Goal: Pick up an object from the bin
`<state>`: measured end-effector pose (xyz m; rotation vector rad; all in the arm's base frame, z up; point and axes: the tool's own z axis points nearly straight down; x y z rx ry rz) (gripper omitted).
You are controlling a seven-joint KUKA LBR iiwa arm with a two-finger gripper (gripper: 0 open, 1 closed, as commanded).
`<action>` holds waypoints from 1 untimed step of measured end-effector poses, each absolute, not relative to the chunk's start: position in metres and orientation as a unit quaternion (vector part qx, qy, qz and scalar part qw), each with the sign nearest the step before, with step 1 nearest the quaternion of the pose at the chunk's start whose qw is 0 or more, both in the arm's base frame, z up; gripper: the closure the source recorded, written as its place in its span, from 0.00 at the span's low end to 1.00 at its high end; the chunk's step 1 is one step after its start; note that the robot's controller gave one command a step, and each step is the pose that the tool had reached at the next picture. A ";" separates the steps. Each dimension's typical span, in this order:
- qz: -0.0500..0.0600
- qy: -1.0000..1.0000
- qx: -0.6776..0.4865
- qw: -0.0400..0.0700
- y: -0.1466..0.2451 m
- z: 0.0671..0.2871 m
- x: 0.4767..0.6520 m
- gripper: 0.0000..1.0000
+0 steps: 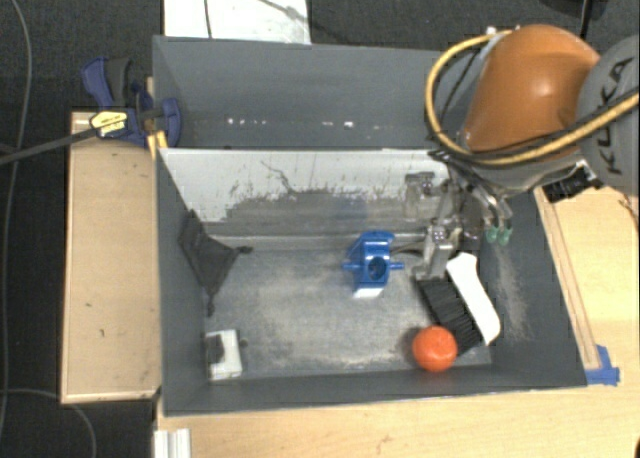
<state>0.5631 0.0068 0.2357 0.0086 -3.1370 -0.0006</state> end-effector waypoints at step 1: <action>0.000 -1.000 0.003 -0.002 0.007 0.241 0.564 0.00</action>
Offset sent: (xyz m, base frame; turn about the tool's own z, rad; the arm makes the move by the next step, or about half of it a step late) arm 0.0297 0.0130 -0.1657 -0.3324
